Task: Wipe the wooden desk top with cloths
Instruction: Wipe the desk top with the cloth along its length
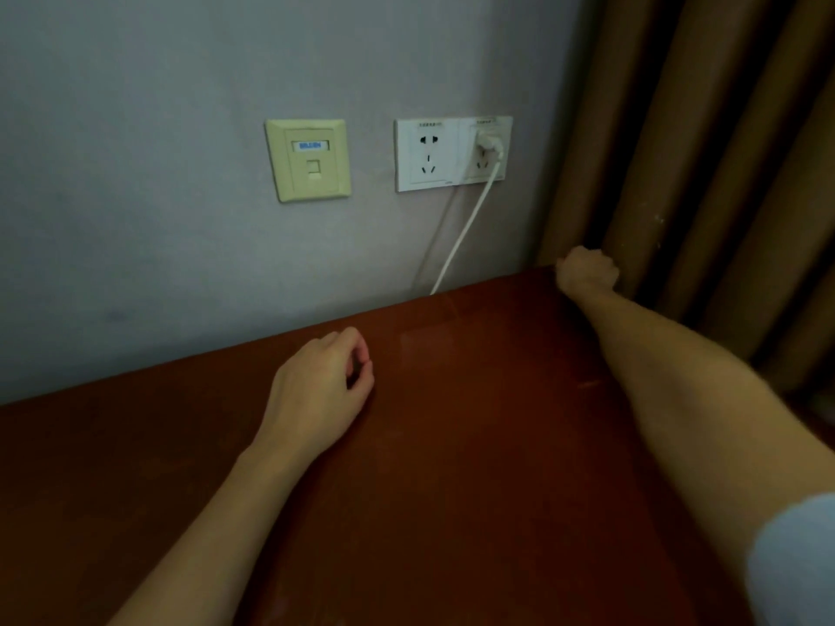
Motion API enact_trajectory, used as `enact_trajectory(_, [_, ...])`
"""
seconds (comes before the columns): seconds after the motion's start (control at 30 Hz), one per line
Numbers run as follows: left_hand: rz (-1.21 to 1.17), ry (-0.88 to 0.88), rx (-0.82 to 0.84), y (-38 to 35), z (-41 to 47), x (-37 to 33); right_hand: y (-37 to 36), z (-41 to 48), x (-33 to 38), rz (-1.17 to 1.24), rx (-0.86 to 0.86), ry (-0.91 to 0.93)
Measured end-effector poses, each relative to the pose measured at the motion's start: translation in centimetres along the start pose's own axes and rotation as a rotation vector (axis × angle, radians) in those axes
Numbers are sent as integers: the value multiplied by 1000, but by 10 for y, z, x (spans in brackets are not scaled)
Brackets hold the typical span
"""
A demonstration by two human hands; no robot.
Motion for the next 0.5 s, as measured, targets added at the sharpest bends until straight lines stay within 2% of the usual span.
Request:
enact_trajectory(0.1, [-11, -2, 6, -1, 0, 1, -3, 1, 39, -14, -15, 41])
enact_trajectory(0.23, [-27, -16, 2, 1, 0, 0, 1, -30, 81, 15, 23, 346])
enact_trajectory(0.37, [-43, -9, -1, 1, 0, 0, 10, -72, 60, 68, 82, 613])
enact_trajectory(0.43, [-40, -13, -5, 1, -1, -1, 17, -78, 32, 30, 101, 624])
enact_trajectory(0.5, [-34, -18, -5, 1, -1, -2, 22, -65, 0, -6, 85, 532])
Point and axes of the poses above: each hand's wrist, its own z-axis towards the middle knuckle, its own y-axis out of the back of the hand, x = y × z, the point moved 4 cm from there along z, towards the middle knuckle, and after that the axes turned 4 degrees about -z, right-handed, at the moved point
